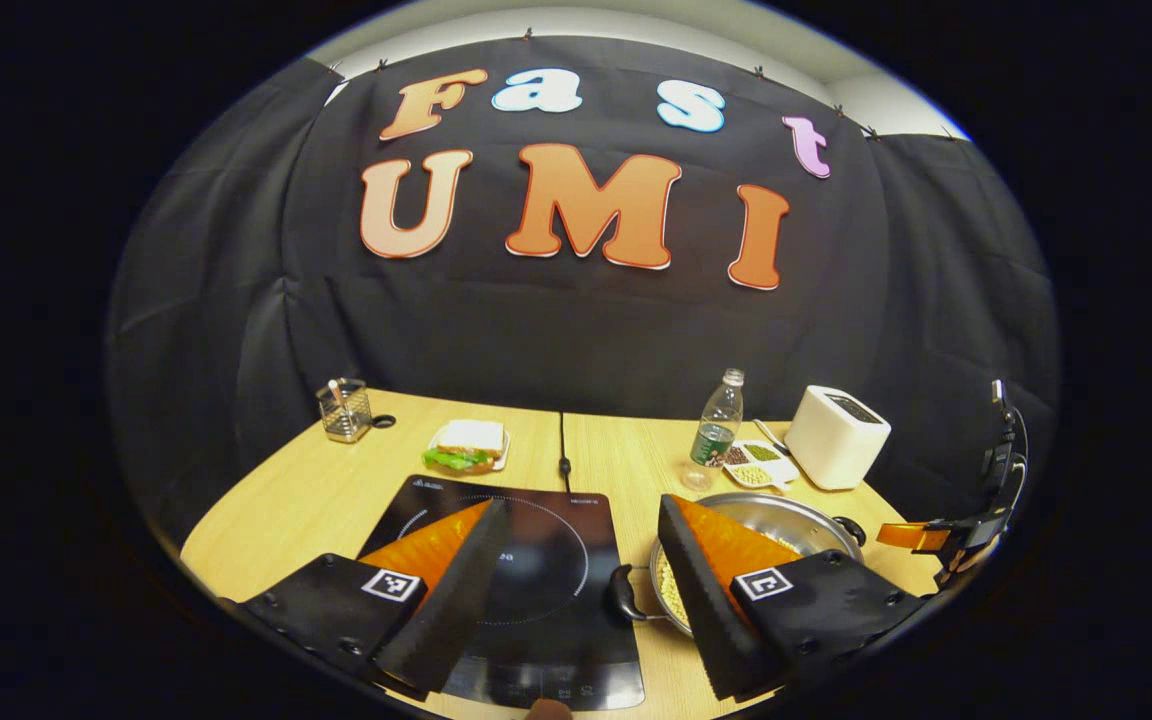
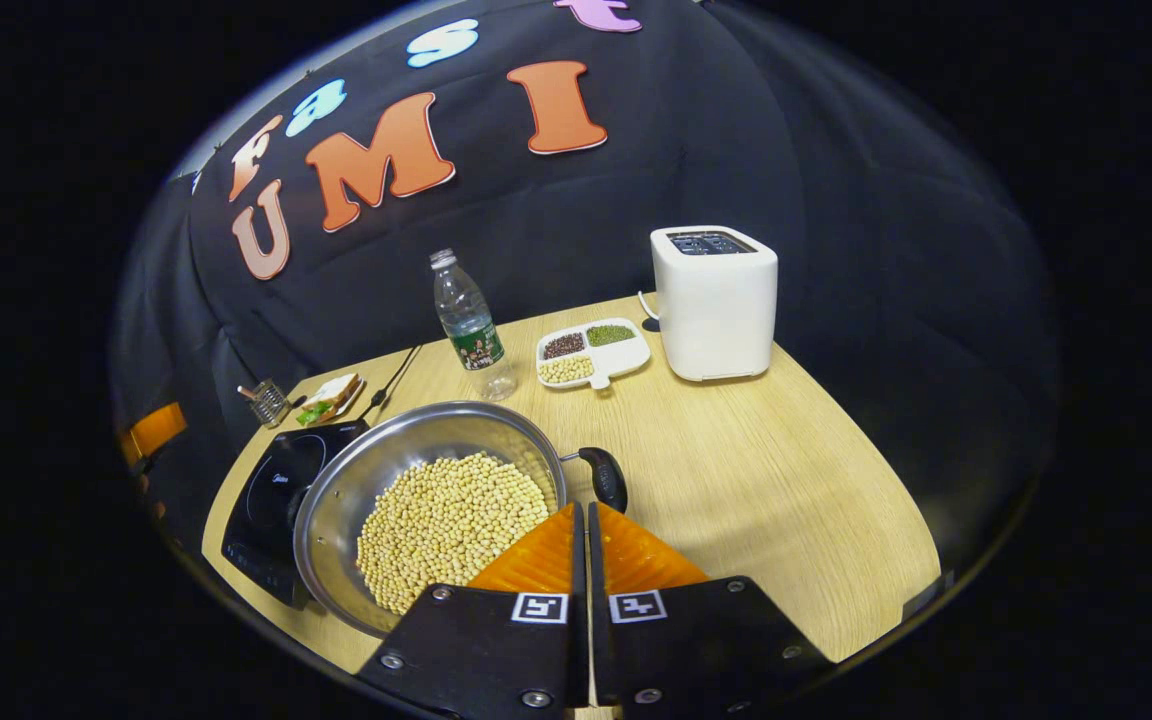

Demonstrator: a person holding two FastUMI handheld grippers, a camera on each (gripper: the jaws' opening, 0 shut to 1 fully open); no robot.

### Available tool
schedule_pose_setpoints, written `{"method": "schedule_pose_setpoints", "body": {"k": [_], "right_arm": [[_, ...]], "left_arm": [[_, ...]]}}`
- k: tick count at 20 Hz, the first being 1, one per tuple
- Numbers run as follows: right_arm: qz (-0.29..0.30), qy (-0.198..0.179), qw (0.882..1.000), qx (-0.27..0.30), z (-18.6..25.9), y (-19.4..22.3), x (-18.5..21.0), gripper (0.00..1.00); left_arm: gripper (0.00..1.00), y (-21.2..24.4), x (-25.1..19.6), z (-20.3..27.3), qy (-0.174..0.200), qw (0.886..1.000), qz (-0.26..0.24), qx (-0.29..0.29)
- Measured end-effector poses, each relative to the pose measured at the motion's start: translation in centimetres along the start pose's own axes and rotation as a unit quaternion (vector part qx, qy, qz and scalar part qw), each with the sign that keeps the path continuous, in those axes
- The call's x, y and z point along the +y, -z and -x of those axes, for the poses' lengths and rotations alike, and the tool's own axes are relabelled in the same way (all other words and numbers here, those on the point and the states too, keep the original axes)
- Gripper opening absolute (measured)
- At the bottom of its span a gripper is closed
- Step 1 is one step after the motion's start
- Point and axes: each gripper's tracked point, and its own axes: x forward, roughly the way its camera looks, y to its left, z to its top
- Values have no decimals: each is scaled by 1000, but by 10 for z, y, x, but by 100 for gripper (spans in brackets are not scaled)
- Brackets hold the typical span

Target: First push the handle of the pot to place it horizontally, then grasp the pot with both hands and set it on the induction cooktop.

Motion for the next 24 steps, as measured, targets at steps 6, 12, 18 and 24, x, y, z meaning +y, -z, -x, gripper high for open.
{"method": "schedule_pose_setpoints", "body": {"k": [6, 12, 18, 24], "right_arm": [[11, -2, 1000, -1, -3, 2, 4, 18], [21, 2, 1000, -2, -14, 3, 6, 51], [32, 4, 999, 9, -32, 8, 10, 76], [27, 14, 999, 18, -47, 11, 4, 82]], "left_arm": [[99, 35, -9, -15, 2, 999, -10, 31], [99, 67, -24, -33, 14, 998, -17, 64], [99, 106, -36, -62, 5, 994, -46, 100], [99, 141, -50, -83, 16, 989, -44, 142]]}}
